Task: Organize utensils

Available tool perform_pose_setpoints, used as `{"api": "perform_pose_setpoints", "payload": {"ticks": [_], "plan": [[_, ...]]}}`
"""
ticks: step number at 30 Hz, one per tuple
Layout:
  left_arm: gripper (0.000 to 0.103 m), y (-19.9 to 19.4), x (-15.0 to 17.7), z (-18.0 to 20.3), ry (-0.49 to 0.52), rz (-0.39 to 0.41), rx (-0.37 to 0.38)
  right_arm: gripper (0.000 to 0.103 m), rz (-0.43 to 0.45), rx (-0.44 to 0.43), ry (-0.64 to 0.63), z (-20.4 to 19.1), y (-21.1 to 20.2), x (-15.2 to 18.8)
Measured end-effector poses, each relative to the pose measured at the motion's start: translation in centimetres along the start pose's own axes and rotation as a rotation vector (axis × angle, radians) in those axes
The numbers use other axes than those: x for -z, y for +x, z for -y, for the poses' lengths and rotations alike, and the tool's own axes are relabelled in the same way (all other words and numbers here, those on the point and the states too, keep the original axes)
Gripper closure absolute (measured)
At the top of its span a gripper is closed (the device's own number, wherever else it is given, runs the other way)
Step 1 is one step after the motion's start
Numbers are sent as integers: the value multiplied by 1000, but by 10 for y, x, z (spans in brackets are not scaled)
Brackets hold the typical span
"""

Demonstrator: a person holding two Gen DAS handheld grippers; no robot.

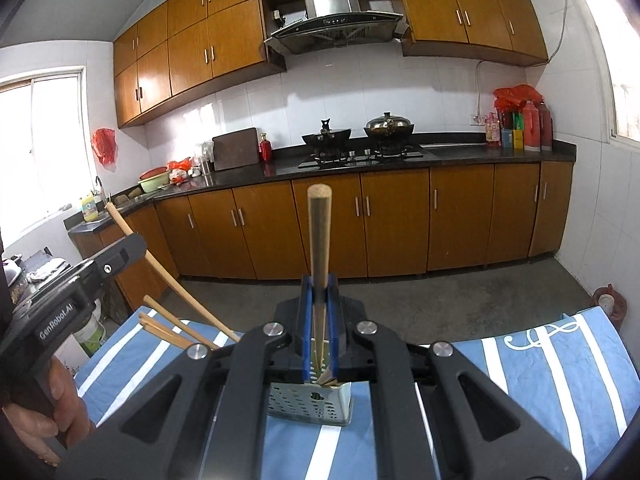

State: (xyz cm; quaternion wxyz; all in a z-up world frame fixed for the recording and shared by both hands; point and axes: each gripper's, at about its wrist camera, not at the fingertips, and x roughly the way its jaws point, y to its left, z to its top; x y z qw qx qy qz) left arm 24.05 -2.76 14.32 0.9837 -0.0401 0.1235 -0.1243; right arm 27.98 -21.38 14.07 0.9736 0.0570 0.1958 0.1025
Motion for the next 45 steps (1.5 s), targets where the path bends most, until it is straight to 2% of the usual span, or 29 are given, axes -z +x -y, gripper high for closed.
{"api": "perform_pose_setpoints", "payload": {"ticks": [4, 5, 6, 7, 9, 13, 17, 19, 21, 22, 23, 24, 25, 26, 28, 34, 38, 45], "plan": [[95, 7, 4, 1, 4, -27, -7, 91, -11, 1, 7, 0, 6, 4], [94, 7, 3, 1, 5, -28, -5, 83, -8, 1, 6, 0, 6, 4], [88, 5, 3, 1, 7, -25, -7, 77, 1, 4, 3, 0, 4, 4], [74, 4, 3, 1, 7, -20, -12, 77, 8, 6, 1, 0, 2, 4], [60, -3, 0, -1, -1, 3, -17, 76, 23, 6, -1, 0, -3, 3], [59, -14, -7, -5, -21, 25, -21, 75, 56, 2, 8, 1, -18, 1], [55, -31, -11, -9, -33, 47, -28, 64, 95, 4, 9, 2, -40, 2], [48, -43, -12, -11, -30, 55, -35, 56, 115, 11, 1, 1, -53, 5], [43, -52, -11, -12, -21, 59, -48, 41, 140, 20, -8, -1, -69, 9], [37, -60, -9, -13, -12, 61, -55, 37, 152, 23, -11, -2, -76, 12], [33, -66, -7, -14, -5, 63, -61, 27, 166, 27, -13, -4, -86, 16], [23, -75, -5, -15, 3, 68, -73, 16, 177, 31, -14, -5, -92, 19], [12, -83, -2, -16, 9, 74, -84, 11, 196, 42, -16, -7, -102, 23], [7, -89, 0, -17, 16, 80, -95, 5, 214, 58, -22, -9, -110, 27], [2, -103, 5, -18, 37, 97, -123, 4, 247, 94, -46, -16, -125, 34], [2, -138, 26, -18, 94, 89, -200, 4, 281, 190, -120, -38, -161, 55], [2, -155, 50, -15, 112, 58, -235, 4, 270, 194, -135, -49, -176, 79], [2, -173, 90, -12, 118, 15, -281, 4, 210, 184, -88, -51, -184, 125]]}}
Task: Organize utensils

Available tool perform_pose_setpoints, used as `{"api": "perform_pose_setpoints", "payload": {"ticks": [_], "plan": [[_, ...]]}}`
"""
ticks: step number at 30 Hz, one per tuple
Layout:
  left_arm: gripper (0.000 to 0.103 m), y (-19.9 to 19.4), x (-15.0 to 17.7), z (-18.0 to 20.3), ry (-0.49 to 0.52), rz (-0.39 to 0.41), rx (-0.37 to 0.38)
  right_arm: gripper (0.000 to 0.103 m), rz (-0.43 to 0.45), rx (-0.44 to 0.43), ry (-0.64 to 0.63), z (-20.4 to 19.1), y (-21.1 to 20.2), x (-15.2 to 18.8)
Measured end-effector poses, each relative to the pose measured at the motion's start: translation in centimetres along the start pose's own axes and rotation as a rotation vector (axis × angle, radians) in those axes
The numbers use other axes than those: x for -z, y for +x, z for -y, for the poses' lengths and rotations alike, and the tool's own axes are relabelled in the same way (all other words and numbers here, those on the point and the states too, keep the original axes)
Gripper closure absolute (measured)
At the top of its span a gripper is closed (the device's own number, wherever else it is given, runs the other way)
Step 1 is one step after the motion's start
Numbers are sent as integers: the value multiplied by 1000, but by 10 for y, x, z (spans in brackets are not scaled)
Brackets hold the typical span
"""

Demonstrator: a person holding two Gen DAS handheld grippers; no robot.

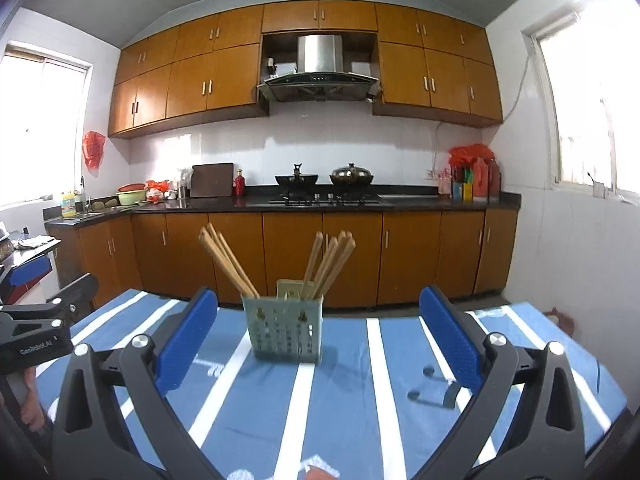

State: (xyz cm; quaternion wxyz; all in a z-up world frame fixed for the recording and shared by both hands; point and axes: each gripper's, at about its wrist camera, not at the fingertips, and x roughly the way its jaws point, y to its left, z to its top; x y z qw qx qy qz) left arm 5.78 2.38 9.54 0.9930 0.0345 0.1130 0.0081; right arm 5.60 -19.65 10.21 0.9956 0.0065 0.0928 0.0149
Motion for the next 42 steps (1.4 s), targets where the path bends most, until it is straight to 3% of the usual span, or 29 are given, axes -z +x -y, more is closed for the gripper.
{"api": "perform_pose_setpoints", "payload": {"ticks": [16, 23, 42], "plan": [[2, -6, 73, 14, 24, -120, 9, 4, -92, 37, 6, -1, -6, 79], [2, -10, 91, 18, 32, -144, 22, 4, -146, 31, 12, -2, -3, 106], [2, -4, 116, 16, -1, -200, 45, 4, -200, 32, 40, 4, 4, 128]]}}
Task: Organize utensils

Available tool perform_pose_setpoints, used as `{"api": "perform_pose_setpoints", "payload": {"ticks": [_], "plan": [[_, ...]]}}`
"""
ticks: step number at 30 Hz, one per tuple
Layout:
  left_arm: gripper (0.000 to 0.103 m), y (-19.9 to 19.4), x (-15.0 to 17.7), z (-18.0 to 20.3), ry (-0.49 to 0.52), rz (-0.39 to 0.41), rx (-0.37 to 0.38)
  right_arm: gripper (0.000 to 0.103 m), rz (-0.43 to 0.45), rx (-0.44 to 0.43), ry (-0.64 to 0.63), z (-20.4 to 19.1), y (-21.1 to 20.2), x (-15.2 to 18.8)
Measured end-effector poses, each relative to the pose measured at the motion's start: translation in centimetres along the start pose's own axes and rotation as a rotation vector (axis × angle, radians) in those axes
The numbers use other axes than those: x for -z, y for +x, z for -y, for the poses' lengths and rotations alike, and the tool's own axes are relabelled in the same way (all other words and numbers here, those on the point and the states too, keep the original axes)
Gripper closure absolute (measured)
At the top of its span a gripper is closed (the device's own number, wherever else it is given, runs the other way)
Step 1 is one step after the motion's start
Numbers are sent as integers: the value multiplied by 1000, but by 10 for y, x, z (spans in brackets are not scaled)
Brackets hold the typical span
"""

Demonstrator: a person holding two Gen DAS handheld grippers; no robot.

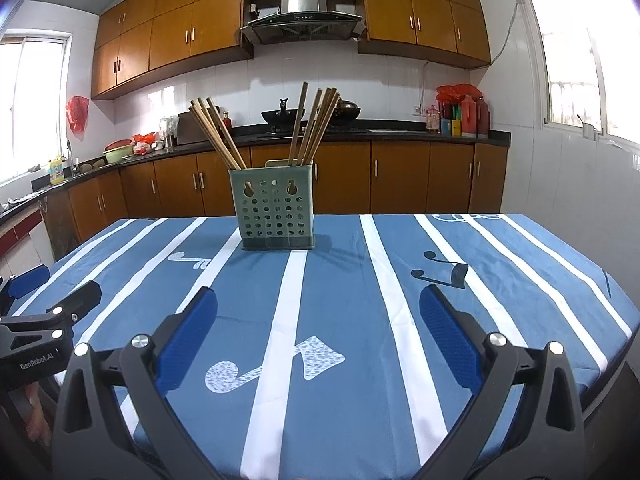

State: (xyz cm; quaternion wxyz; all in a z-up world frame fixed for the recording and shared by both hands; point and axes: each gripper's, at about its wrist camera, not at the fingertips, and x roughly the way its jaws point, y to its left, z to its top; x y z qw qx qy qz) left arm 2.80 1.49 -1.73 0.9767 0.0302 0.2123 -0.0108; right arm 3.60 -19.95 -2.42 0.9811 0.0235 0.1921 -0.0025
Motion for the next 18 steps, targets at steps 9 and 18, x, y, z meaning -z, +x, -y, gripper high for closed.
{"api": "perform_pose_setpoints", "payload": {"ticks": [9, 18], "plan": [[2, 3, 1, 2, 1, -8, 4, 4, -9, 0, 8, 1, 4, 1], [2, 6, 4, 5, -1, -16, 10, 4, -24, 0, 21, 4, 8, 4]]}}
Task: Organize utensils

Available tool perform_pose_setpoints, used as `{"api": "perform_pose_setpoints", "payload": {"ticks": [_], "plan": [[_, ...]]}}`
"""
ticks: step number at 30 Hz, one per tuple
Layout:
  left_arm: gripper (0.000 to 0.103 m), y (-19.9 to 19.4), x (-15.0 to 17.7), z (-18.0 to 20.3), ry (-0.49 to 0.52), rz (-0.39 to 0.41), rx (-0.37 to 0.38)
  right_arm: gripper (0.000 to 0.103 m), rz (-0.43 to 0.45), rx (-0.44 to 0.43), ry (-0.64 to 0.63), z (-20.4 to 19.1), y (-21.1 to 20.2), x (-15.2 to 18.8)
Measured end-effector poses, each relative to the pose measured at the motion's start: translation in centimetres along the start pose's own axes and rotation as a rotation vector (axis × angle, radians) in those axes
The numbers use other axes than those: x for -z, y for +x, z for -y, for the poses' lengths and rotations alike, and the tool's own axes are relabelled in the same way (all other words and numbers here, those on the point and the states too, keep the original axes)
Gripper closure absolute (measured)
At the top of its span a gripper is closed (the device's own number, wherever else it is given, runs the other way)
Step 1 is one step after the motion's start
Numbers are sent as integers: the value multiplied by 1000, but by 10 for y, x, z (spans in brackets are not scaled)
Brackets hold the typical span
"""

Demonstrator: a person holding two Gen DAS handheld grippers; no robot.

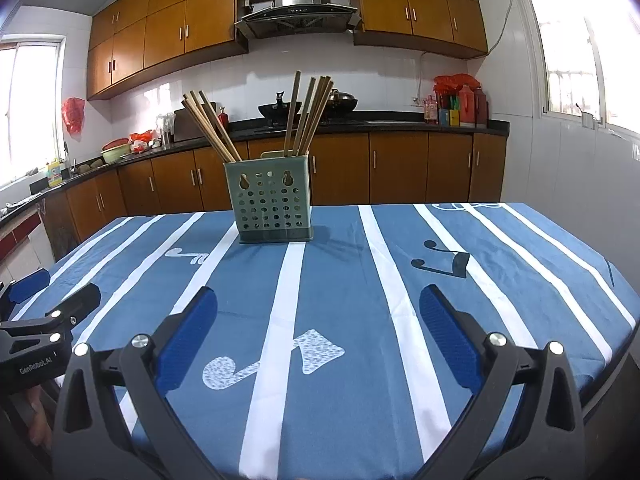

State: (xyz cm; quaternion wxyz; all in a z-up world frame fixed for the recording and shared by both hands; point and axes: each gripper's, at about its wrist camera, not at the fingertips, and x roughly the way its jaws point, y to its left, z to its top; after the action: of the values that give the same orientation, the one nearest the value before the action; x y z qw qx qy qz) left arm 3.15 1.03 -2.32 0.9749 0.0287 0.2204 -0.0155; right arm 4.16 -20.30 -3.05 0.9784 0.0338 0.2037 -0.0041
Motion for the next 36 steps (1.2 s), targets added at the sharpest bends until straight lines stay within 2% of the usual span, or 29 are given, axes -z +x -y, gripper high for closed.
{"api": "perform_pose_setpoints", "payload": {"ticks": [36], "plan": [[2, 2, 2, 1, -9, -5, 3, 4, -17, -5, 3, 0, 4, 2]]}}
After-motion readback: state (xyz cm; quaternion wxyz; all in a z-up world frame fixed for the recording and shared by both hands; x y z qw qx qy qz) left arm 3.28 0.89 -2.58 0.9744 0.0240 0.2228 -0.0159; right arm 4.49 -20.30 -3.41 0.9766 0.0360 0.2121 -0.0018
